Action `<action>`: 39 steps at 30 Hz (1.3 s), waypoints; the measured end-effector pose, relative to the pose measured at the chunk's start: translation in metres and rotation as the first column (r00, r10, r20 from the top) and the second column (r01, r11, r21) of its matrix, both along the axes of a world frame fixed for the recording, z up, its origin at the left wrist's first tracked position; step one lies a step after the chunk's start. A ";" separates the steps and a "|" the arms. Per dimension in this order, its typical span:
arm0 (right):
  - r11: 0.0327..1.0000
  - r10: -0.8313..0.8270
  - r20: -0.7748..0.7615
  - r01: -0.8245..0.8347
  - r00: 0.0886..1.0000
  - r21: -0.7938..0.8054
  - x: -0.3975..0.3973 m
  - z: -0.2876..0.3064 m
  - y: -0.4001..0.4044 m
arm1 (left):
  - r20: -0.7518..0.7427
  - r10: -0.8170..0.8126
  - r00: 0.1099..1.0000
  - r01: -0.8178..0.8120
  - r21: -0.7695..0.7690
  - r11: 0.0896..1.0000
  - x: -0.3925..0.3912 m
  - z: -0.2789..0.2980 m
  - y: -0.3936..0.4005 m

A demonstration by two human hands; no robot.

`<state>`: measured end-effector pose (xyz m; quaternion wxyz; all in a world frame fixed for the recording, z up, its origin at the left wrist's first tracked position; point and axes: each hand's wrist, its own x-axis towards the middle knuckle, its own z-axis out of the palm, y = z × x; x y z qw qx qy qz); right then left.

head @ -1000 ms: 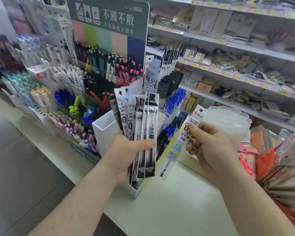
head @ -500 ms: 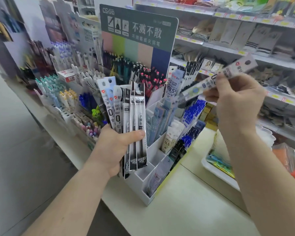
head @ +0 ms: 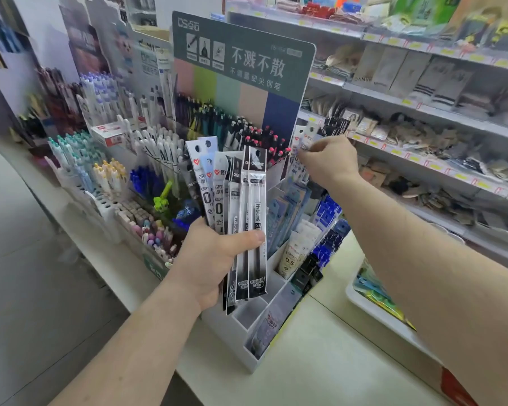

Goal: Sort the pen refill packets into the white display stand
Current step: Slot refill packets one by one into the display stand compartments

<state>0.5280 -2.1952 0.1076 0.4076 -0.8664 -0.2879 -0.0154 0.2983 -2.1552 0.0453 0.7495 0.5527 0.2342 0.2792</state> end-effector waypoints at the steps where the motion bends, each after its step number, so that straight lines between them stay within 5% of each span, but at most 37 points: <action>1: 0.999 0.006 -0.003 -0.006 1.000 -0.052 0.001 -0.002 0.003 | -0.001 -0.005 1.000 0.005 0.003 1.000 0.000 0.000 0.000; 7: 0.987 0.009 -0.120 -0.028 0.993 -0.161 0.002 -0.004 0.003 | -0.003 -0.015 1.000 0.015 -0.011 1.000 0.004 0.000 -0.002; 11: 0.997 -0.025 -0.109 0.032 0.994 0.068 -0.022 0.010 -0.028 | -0.011 -0.088 0.996 0.087 -0.043 0.995 0.007 0.000 -0.013; 14: 0.968 0.125 -0.350 -0.037 0.928 0.247 -0.063 0.015 -0.070 | -0.010 -0.163 0.987 0.162 -0.065 0.985 0.012 -0.002 -0.024; 17: 0.959 0.266 -0.499 -0.173 0.824 0.225 -0.094 -0.003 -0.103 | 0.006 -0.249 0.969 0.248 -0.103 0.963 0.019 -0.004 -0.039; 27: 0.943 0.227 -0.515 -0.056 0.827 0.327 -0.090 -0.057 -0.160 | 0.072 -0.536 0.841 0.512 -0.428 0.745 0.045 -0.028 -0.073; 32: 0.831 0.299 -0.637 0.134 0.711 0.540 -0.082 -0.064 -0.187 | 0.048 -0.524 0.851 0.501 -0.374 0.780 0.053 -0.032 -0.080; 39: 0.859 0.299 -0.664 0.111 0.685 0.501 -0.089 -0.068 -0.193 | -0.022 -0.493 0.870 0.473 -0.248 0.845 0.060 -0.038 -0.096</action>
